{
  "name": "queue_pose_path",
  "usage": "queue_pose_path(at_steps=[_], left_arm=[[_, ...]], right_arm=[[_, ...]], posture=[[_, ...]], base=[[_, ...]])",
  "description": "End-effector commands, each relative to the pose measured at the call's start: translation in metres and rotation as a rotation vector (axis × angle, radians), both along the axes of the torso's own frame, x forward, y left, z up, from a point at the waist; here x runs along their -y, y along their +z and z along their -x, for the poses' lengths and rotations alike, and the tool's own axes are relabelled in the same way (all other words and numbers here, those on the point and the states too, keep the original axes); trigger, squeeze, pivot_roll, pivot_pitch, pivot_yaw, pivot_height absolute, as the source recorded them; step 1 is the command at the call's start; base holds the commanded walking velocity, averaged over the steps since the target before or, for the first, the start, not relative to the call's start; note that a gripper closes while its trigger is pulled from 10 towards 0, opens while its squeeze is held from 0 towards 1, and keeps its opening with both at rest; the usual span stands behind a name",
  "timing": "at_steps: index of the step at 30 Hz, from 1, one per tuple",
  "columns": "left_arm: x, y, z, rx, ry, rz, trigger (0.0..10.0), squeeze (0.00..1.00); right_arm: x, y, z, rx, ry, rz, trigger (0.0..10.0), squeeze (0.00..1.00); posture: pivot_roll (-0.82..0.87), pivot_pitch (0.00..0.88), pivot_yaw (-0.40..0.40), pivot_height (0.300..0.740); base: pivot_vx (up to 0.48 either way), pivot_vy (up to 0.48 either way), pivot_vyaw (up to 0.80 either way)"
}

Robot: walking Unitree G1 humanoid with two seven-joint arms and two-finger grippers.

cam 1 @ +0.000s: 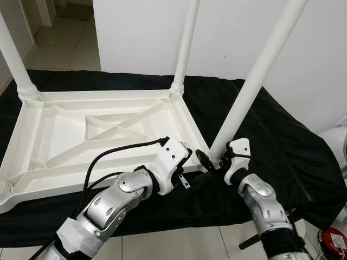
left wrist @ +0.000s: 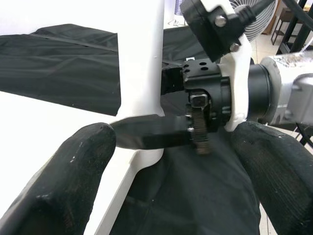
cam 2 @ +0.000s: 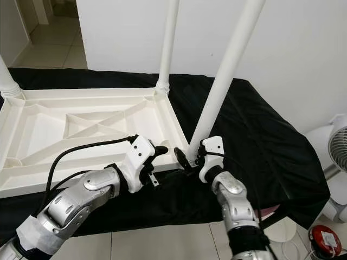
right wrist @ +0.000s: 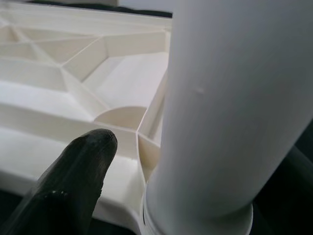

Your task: Building children table

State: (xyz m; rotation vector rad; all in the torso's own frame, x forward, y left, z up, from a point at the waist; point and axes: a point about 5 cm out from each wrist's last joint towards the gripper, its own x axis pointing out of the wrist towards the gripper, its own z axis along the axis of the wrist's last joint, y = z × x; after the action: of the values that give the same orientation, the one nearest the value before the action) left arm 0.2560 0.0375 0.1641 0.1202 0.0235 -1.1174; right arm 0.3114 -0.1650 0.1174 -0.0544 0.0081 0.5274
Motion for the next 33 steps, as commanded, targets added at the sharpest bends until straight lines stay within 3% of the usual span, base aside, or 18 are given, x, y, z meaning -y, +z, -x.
queue_pose_path(at_steps=[1, 5, 6, 13, 14, 16, 17, 33], left_arm=[[0.002, 0.001, 0.006, 0.002, -0.120, -0.010, 10.0, 0.00], [0.002, 0.000, 0.007, 0.000, -0.120, -0.011, 10.0, 0.00], [0.003, 0.001, 0.005, 0.003, -0.123, -0.012, 10.0, 0.00], [0.005, 0.002, 0.004, 0.008, -0.130, -0.010, 10.0, 0.00], [0.006, 0.003, 0.004, 0.010, -0.136, -0.009, 10.0, 0.00], [0.007, 0.003, 0.004, 0.011, -0.140, -0.008, 10.0, 0.00], [0.008, 0.003, 0.003, 0.013, -0.145, -0.009, 10.0, 0.00], [0.007, 0.005, 0.003, 0.016, -0.134, -0.007, 10.0, 0.00]], right_arm=[[0.000, 0.000, -0.001, 0.005, 0.026, 0.010, 10.0, 0.00], [0.004, -0.001, -0.004, -0.011, 0.089, 0.035, 10.0, 0.00], [0.004, -0.003, -0.012, -0.026, 0.135, 0.073, 10.0, 0.00], [-0.001, -0.004, -0.020, -0.042, 0.170, 0.087, 10.0, 0.00], [-0.005, -0.006, -0.023, -0.050, 0.185, 0.090, 6.2, 0.00], [-0.007, -0.007, -0.024, -0.053, 0.200, 0.090, 6.2, 0.00], [-0.009, -0.009, -0.025, -0.060, 0.215, 0.099, 0.0, 0.00], [-0.001, -0.025, -0.020, -0.114, 0.270, 0.114, 0.0, 0.00]], posture=[[-0.01, 0.000, -0.097, 0.740], [-0.01, 0.000, -0.095, 0.740], [-0.02, 0.000, -0.089, 0.740], [-0.02, 0.000, -0.081, 0.740], [-0.03, 0.000, -0.076, 0.740], [-0.03, 0.000, -0.076, 0.740], [-0.02, 0.000, -0.071, 0.740], [0.00, 0.000, -0.090, 0.740]], base=[[0.000, 0.000, 0.00], [0.000, 0.000, 0.00], [0.000, 0.000, 0.00], [0.000, 0.000, 0.00], [0.000, 0.000, 0.00], [0.000, 0.000, 0.00], [0.000, 0.000, 0.00], [0.000, 0.000, 0.00]])
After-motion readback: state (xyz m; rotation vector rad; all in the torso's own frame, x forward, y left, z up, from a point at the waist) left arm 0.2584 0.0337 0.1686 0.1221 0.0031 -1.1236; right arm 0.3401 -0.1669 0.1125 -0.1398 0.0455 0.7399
